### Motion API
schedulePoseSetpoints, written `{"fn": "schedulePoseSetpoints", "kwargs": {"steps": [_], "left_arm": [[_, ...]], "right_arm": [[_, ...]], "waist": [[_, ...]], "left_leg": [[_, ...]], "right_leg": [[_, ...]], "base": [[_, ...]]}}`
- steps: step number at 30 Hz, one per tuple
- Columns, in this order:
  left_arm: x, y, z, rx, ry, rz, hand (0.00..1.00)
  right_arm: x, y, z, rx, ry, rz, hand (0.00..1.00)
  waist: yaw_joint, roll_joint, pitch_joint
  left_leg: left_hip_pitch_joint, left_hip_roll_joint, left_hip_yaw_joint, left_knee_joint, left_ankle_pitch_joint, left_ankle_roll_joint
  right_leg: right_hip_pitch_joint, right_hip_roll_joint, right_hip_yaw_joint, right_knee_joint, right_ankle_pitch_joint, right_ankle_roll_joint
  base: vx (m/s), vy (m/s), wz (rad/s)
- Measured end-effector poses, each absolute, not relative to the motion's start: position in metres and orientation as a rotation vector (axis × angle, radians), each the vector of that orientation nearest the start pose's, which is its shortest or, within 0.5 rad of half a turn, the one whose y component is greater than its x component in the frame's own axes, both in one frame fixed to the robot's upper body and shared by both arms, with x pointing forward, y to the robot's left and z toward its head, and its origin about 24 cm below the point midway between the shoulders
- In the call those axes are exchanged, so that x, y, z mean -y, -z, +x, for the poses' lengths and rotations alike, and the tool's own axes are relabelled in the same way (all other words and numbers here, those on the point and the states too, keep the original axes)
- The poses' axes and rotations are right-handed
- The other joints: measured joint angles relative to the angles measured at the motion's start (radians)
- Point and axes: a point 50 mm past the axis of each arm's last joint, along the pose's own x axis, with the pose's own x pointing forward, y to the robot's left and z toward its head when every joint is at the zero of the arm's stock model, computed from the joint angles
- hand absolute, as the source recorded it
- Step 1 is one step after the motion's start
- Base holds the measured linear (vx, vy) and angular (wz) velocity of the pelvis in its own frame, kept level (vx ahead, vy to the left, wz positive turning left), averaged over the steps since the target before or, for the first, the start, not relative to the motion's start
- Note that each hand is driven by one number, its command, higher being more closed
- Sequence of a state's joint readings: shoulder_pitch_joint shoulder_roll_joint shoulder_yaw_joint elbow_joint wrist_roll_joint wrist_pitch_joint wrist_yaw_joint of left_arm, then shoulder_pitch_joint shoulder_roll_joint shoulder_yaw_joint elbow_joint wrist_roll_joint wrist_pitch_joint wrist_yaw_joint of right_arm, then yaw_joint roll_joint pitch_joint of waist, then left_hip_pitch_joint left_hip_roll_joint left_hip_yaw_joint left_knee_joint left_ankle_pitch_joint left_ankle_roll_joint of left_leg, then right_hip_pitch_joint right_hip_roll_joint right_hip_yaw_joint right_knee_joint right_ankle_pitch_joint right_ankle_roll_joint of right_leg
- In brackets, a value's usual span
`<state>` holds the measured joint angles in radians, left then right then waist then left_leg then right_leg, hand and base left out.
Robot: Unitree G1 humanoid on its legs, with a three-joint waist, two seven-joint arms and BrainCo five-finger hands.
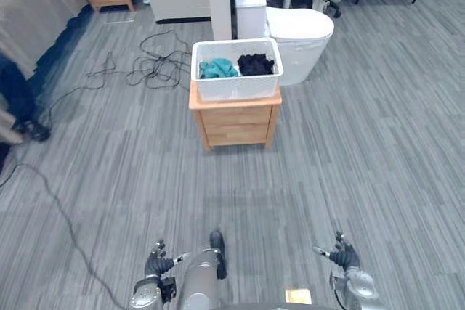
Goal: Pick up the laundry basket with both hands and put the clothes into the washing machine.
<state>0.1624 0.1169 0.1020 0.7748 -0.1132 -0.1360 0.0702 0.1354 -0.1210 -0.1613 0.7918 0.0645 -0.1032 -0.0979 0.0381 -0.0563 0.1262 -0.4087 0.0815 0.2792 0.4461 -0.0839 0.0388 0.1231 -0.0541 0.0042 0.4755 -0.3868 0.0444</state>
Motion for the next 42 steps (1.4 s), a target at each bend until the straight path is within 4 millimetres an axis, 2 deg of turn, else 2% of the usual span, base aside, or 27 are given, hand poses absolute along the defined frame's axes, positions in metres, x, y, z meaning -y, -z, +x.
{"fn": "schedulePoseSetpoints", "kwargs": {"steps": [1, 2, 3, 4, 5, 7, 8, 10, 11, 12, 13, 14, 15, 16, 17, 18, 20, 22, 24, 25, 26, 27, 29, 31, 35, 39, 42], "left_arm": [[-0.22, 0.129, 0.126, -0.796, -0.27, 0.032, 0.0], [-0.219, 0.13, 0.125, -0.806, -0.258, 0.041, 0.0], [-0.217, 0.131, 0.125, -0.813, -0.246, 0.051, 0.0], [-0.215, 0.132, 0.125, -0.817, -0.235, 0.055, 0.0], [-0.215, 0.131, 0.126, -0.813, -0.234, 0.058, 0.0], [-0.216, 0.128, 0.133, -0.793, -0.233, 0.06, 0.0], [-0.218, 0.126, 0.139, -0.777, -0.233, 0.064, 0.0], [-0.221, 0.122, 0.147, -0.753, -0.234, 0.074, 0.0], [-0.224, 0.122, 0.147, -0.752, -0.236, 0.081, 0.0], [-0.224, 0.123, 0.145, -0.76, -0.238, 0.081, 0.0], [-0.215, 0.126, 0.144, -0.776, -0.232, 0.055, 0.0], [-0.214, 0.126, 0.144, -0.771, -0.231, 0.049, 0.0], [-0.211, 0.127, 0.144, -0.773, -0.232, 0.039, 0.0], [-0.208, 0.129, 0.142, -0.781, -0.236, 0.023, 0.0], [-0.206, 0.129, 0.14, -0.784, -0.246, 0.007, 0.0], [-0.206, 0.129, 0.136, -0.78, -0.262, -0.005, 0.0], [-0.207, 0.128, 0.133, -0.777, -0.263, -0.003, 0.0], [-0.205, 0.128, 0.135, -0.77, -0.26, -0.01, 0.0], [-0.202, 0.128, 0.136, -0.769, -0.257, -0.015, 0.0], [-0.202, 0.128, 0.136, -0.768, -0.256, -0.015, 0.0], [-0.201, 0.128, 0.136, -0.769, -0.253, -0.014, 0.0], [-0.204, 0.129, 0.134, -0.776, -0.255, -0.007, 0.0], [-0.209, 0.13, 0.131, -0.789, -0.26, 0.008, 0.0], [-0.212, 0.132, 0.124, -0.807, -0.268, 0.012, 0.0], [-0.215, 0.137, 0.115, -0.849, -0.279, 0.019, 0.0], [-0.228, 0.138, 0.099, -0.883, -0.313, 0.039, 0.0], [-0.236, 0.137, 0.097, -0.884, -0.34, 0.046, 0.0]], "right_arm": [[0.224, 0.132, 0.123, -0.833, 0.337, -0.034, 0.0], [0.222, 0.132, 0.123, -0.835, 0.328, -0.038, 0.0], [0.221, 0.132, 0.124, -0.834, 0.32, -0.043, 0.0], [0.219, 0.132, 0.126, -0.832, 0.301, -0.055, 0.0], [0.215, 0.132, 0.129, -0.824, 0.273, -0.065, 0.0], [0.212, 0.13, 0.131, -0.813, 0.262, -0.066, 0.0], [0.212, 0.13, 0.134, -0.808, 0.258, -0.067, 0.0], [0.213, 0.129, 0.134, -0.806, 0.257, -0.074, 0.0], [0.215, 0.131, 0.128, -0.822, 0.261, -0.08, 0.0], [0.216, 0.132, 0.124, -0.833, 0.264, -0.084, 0.0], [0.224, 0.133, 0.119, -0.855, 0.276, -0.106, 0.0], [0.224, 0.134, 0.117, -0.861, 0.282, -0.103, 0.0], [0.224, 0.131, 0.122, -0.84, 0.277, -0.102, 0.0], [0.224, 0.127, 0.126, -0.816, 0.277, -0.104, 0.0], [0.225, 0.126, 0.127, -0.812, 0.278, -0.106, 0.0], [0.221, 0.125, 0.131, -0.798, 0.271, -0.1, 0.0], [0.218, 0.123, 0.135, -0.774, 0.271, -0.088, 0.0], [0.219, 0.12, 0.139, -0.747, 0.281, -0.083, 0.0], [0.22, 0.12, 0.14, -0.748, 0.287, -0.085, 0.0], [0.221, 0.12, 0.139, -0.751, 0.295, -0.082, 0.0], [0.226, 0.12, 0.135, -0.757, 0.311, -0.087, 0.0], [0.225, 0.122, 0.133, -0.768, 0.316, -0.083, 0.0], [0.225, 0.124, 0.128, -0.784, 0.32, -0.079, 0.0], [0.225, 0.124, 0.126, -0.787, 0.318, -0.088, 0.0], [0.225, 0.128, 0.125, -0.808, 0.311, -0.096, 0.0], [0.227, 0.126, 0.126, -0.799, 0.323, -0.112, 0.0], [0.234, 0.116, 0.137, -0.745, 0.314, -0.156, 0.0]], "waist": [[-0.017, -0.039, -0.001], [-0.04, -0.046, 0.0], [-0.05, -0.044, 0.002], [-0.054, -0.025, 0.013], [-0.057, -0.007, 0.02], [-0.066, 0.008, 0.021], [-0.075, 0.023, 0.031], [-0.085, 0.014, 0.03], [-0.087, 0.001, 0.023], [-0.088, -0.006, 0.019], [-0.087, 0.021, 0.01], [-0.081, 0.026, 0.004], [-0.08, 0.03, 0.01], [-0.081, 0.043, 0.024], [-0.078, 0.052, 0.027], [-0.072, 0.055, 0.029], [-0.054, 0.041, 0.023], [-0.037, 0.033, 0.011], [-0.034, 0.037, 0.013], [-0.034, 0.045, 0.012], [-0.035, 0.069, 0.004], [-0.035, 0.067, 0.004], [-0.044, 0.038, -0.004], [-0.048, 0.033, -0.007], [-0.048, 0.039, -0.012], [-0.049, 0.035, -0.015], [-0.05, 0.036, -0.015]], "left_leg": [[0.074, -0.041, 0.021, 0.012, -0.07, 0.016], [0.118, -0.059, 0.023, 0.02, -0.108, 0.026], [0.162, -0.067, 0.021, 0.023, -0.137, 0.032], [0.257, -0.063, 0.024, 0.006, -0.176, 0.033], [0.35, -0.061, 0.024, -0.041, -0.184, 0.031], [0.441, -0.052, 0.017, -0.108, -0.187, 0.028], [0.505, -0.035, 0.008, -0.154, -0.189, 0.024], [0.572, -0.023, -0.009, -0.196, -0.189, 0.023], [0.6, -0.025, -0.023, -0.205, -0.198, -0.018], [0.616, -0.028, -0.035, -0.2, -0.208, -0.05], [0.634, 0.009, -0.059, -0.172, -0.213, -0.095], [0.614, 0.022, -0.059, -0.124, -0.196, -0.125], [0.553, 0.05, -0.067, 0.039, -0.143, -0.163], [0.469, 0.094, -0.09, 0.262, -0.04, -0.166], [0.437, 0.13, -0.094, 0.367, -0.033, -0.174], [0.386, 0.195, -0.076, 0.561, -0.04, -0.171], [0.337, 0.226, -0.048, 0.603, -0.062, -0.136], [0.276, 0.23, -0.013, 0.421, -0.086, -0.108], [0.264, 0.207, -0.021, 0.219, -0.093, -0.115], [0.273, 0.169, -0.043, 0.024, -0.074, -0.13], [0.283, 0.141, -0.066, -0.139, 0.035, -0.14], [0.295, 0.14, -0.056, -0.157, 0.016, -0.138], [0.362, 0.085, -0.052, -0.269, 0.033, -0.132], [0.396, 0.062, -0.04, -0.325, 0.046, -0.126], [0.439, 0.023, -0.031, -0.406, 0.07, -0.118], [0.474, 0.02, -0.034, -0.454, 0.085, -0.124], [0.476, 0.019, -0.037, -0.483, 0.103, -0.126]], "right_leg": [[-0.144, -0.064, -0.005, 0.384, 0.126, 0.116], [-0.203, -0.097, -0.011, 0.545, 0.149, 0.11], [-0.245, -0.118, -0.017, 0.644, 0.142, 0.09], [-0.297, -0.125, -0.031, 0.717, 0.121, 0.053], [-0.353, -0.12, -0.046, 0.718, 0.104, 0.029], [-0.43, -0.11, -0.097, 0.649, 0.092, 0.014], [-0.471, -0.089, -0.143, 0.522, 0.084, 0.004], [-0.519, -0.073, -0.215, 0.226, 0.113, -0.002], [-0.508, -0.053, -0.221, 0.007, 0.21, -0.013], [-0.502, -0.049, -0.216, -0.049, 0.323, -0.048], [-0.484, -0.029, -0.226, -0.02, 0.345, -0.066], [-0.478, -0.022, -0.223, -0.017, 0.314, -0.08], [-0.452, -0.02, -0.234, -0.009, 0.277, -0.082], [-0.382, -0.006, -0.246, -0.031, 0.248, -0.091], [-0.341, 0.01, -0.246, -0.049, 0.238, -0.099], [-0.241, 0.04, -0.246, -0.091, 0.225, -0.103], [-0.178, 0.049, -0.24, -0.134, 0.222, -0.107], [-0.095, 0.051, -0.223, -0.235, 0.222, -0.105], [-0.084, 0.05, -0.218, -0.243, 0.222, -0.105], [-0.075, 0.047, -0.215, -0.242, 0.214, -0.09], [-0.071, 0.058, -0.206, -0.238, 0.195, -0.059], [-0.067, 0.057, -0.199, -0.235, 0.184, -0.04], [-0.055, 0.018, -0.193, -0.237, 0.174, -0.025], [-0.041, -0.002, -0.188, -0.247, 0.168, -0.015], [-0.022, -0.018, -0.184, -0.274, 0.167, -0.008], [-0.006, -0.017, -0.184, -0.289, 0.17, -0.003], [-0.011, -0.013, -0.184, -0.29, 0.17, -0.003]], "base": [[0.86, 0.265, 0.01], [0.69, 0.196, 0.11], [0.68, 0.153, 0.04], [0.65, 0.112, -0.21], [0.63, 0.09, -0.24], [0.53, 0.026, 0.07], [0.7, -0.025, 0.38], [0.7, -0.107, 0.48], [0.61, -0.173, 0.47], [0.76, -0.205, 0.5], [0.41, -0.102, 0.27], [0.64, -0.187, 0.17], [0.59, -0.22, 0.13], [0.7, -0.265, 0.14], [0.63, -0.218, -0.08], [0.48, -0.149, -0.24], [0.36, -0.109, -0.35], [0.4, -0.062, -0.43], [0.33, 0.044, -0.22], [0.24, 0.106, -0.14], [0.24, 0.125, -0.11], [0.25, 0.125, 0.12], [0.22, 0.117, 0.17], [0.15, 0.076, 0.01], [0.1, 0.048, 0.02], [0.03, -0.005, 0.01], [0.0, -0.022, 0.01]]}}
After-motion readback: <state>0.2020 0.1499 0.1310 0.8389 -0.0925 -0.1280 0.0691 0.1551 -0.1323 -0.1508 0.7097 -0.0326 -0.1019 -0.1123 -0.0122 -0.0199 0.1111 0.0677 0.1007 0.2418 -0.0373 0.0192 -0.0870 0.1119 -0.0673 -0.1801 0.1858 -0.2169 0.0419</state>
